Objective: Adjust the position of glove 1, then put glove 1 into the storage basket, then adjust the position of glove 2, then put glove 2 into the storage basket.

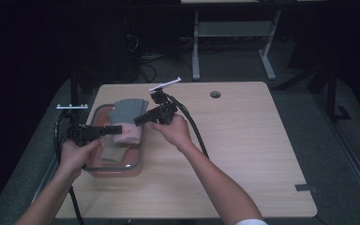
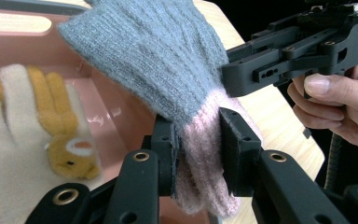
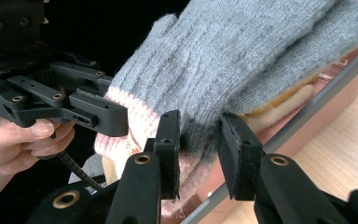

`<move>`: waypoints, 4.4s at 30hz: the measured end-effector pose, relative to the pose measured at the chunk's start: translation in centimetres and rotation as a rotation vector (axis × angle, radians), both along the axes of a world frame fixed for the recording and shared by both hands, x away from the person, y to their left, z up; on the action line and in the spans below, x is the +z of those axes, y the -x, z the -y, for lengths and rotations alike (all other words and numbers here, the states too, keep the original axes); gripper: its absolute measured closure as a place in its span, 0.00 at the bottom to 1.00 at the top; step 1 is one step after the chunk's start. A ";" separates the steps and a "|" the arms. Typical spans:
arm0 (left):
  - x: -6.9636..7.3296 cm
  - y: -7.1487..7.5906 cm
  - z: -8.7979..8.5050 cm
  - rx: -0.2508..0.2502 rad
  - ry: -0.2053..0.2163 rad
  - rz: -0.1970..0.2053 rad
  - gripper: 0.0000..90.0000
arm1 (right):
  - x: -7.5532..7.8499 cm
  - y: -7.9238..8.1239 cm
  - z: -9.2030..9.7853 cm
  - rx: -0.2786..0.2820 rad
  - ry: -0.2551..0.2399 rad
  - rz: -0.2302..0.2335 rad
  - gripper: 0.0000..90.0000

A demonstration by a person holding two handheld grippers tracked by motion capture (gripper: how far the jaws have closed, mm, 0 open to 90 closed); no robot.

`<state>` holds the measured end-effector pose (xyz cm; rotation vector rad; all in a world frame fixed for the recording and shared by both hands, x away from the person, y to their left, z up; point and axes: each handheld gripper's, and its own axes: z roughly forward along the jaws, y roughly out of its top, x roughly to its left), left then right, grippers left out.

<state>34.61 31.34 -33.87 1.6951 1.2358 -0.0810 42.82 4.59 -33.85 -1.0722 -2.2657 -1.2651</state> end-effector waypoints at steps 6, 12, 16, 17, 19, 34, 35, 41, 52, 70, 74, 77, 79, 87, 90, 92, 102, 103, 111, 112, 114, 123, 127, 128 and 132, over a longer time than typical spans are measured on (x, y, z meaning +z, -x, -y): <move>0.0 0.1 -0.6 0.018 -0.003 -0.001 0.77 | -0.1 0.0 -0.3 0.002 0.000 -0.001 0.77; -0.4 0.1 -1.6 0.041 -0.017 -0.009 0.78 | 0.0 0.0 -0.1 -0.008 0.003 0.007 0.78; -1.4 0.0 -2.6 0.066 -0.035 -0.029 0.78 | 0.0 0.1 0.1 -0.006 0.006 0.007 0.78; -1.5 -0.1 -2.7 0.075 -0.033 -0.032 0.78 | -0.1 0.1 0.1 -0.005 0.008 0.010 0.78; -1.8 -0.1 -3.1 0.082 -0.040 -0.038 0.78 | -0.2 0.1 0.2 -0.007 0.009 0.004 0.78; -4.5 -1.1 -3.6 0.102 -0.164 -0.153 0.77 | -0.6 0.2 1.7 -0.025 0.026 0.004 0.77; -4.5 -1.1 -3.6 0.102 -0.164 -0.153 0.77 | -0.6 0.2 1.7 -0.025 0.026 0.004 0.77; -5.0 -1.1 -3.3 0.103 -0.250 -0.177 0.73 | -0.6 0.2 2.1 -0.033 0.030 0.008 0.75; -4.1 -1.3 -3.2 0.109 -0.362 -0.142 0.55 | -1.1 0.4 3.1 -0.045 0.046 -0.003 0.69; -1.6 -1.1 -2.7 0.153 -0.324 -0.025 0.44 | -1.1 0.9 6.4 -0.098 0.047 0.001 0.58; -1.3 -1.1 -2.2 0.147 -0.318 -0.016 0.42 | -1.0 1.1 6.9 -0.109 0.060 0.014 0.54; -1.2 -1.2 -1.7 0.136 -0.315 -0.013 0.42 | -1.1 1.2 7.3 -0.118 0.060 0.015 0.52; -1.1 -1.2 -1.4 0.129 -0.307 -0.008 0.42 | -1.1 1.2 7.7 -0.121 0.067 0.022 0.52; -0.4 -1.3 -0.3 0.107 -0.295 0.005 0.40 | -1.1 1.3 9.2 -0.156 0.060 0.009 0.47; -0.3 -1.3 0.2 0.110 -0.280 0.011 0.39 | -1.3 1.4 9.9 -0.169 0.053 0.003 0.47; -0.2 -1.2 0.4 0.107 -0.273 0.024 0.39 | -1.5 1.5 10.4 -0.176 0.050 0.005 0.46; 0.4 -1.0 1.9 0.071 -0.255 0.056 0.36 | -1.8 1.8 12.4 -0.211 0.051 -0.004 0.45; 0.4 -1.0 2.1 0.062 -0.251 0.049 0.35 | -1.8 1.8 12.6 -0.211 0.053 -0.006 0.45; 0.8 -1.1 3.6 0.025 -0.252 0.063 0.31 | -2.2 2.1 13.9 -0.236 0.054 -0.017 0.44; 0.9 -1.1 3.8 0.022 -0.253 0.064 0.31 | -2.2 2.1 14.1 -0.237 0.052 -0.019 0.44; 1.0 -1.1 4.3 0.013 -0.249 0.071 0.30 | -2.3 2.2 14.4 -0.245 0.053 -0.023 0.43; 1.3 -0.8 5.9 -0.028 -0.255 0.086 0.30 | -2.5 2.7 16.0 -0.266 0.050 -0.029 0.43; 1.3 -0.6 6.5 -0.039 -0.251 0.093 0.30 | -2.7 2.9 16.7 -0.276 0.045 -0.027 0.43; 1.4 -0.6 6.7 -0.044 -0.252 0.094 0.30 | -2.8 3.0 16.9 -0.279 0.048 -0.031 0.43; 1.5 -0.6 7.3 -0.060 -0.247 0.095 0.29 | -2.9 3.2 17.6 -0.292 0.047 -0.032 0.43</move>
